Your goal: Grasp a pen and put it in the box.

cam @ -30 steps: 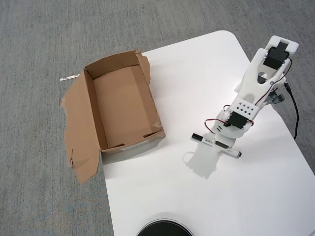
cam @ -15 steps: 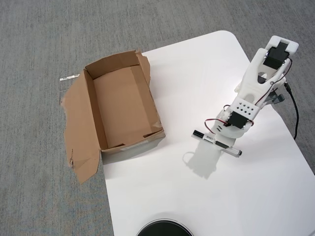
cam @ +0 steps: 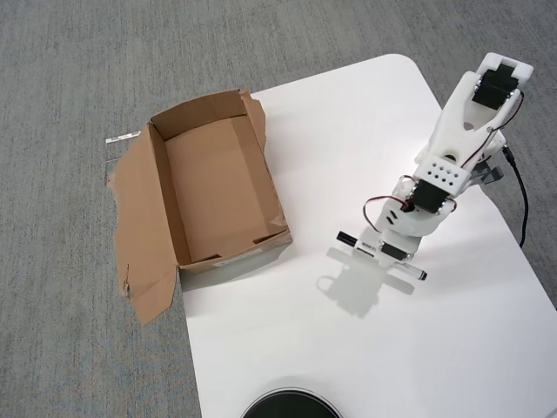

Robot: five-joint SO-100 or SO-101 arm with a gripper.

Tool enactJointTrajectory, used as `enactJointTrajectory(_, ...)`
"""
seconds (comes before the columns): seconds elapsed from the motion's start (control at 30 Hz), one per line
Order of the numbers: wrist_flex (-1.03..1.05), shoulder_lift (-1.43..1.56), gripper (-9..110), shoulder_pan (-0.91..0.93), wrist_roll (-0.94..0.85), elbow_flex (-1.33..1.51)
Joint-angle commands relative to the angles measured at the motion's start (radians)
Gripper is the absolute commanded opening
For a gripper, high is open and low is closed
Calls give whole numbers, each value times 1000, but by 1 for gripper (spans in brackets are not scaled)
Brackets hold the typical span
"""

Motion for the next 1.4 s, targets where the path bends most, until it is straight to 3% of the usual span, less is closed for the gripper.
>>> enactJointTrajectory(0.0,17,83,0,2,-5,-22)
enactJointTrajectory(0.23,69,253,0,51,-7,-24)
enactJointTrajectory(0.53,69,408,0,298,-7,-108)
enactJointTrajectory(0.73,57,391,0,455,-7,-295)
enactJointTrajectory(1.03,52,376,0,539,-7,-400)
enactJointTrajectory(1.37,-51,135,0,631,-7,-530)
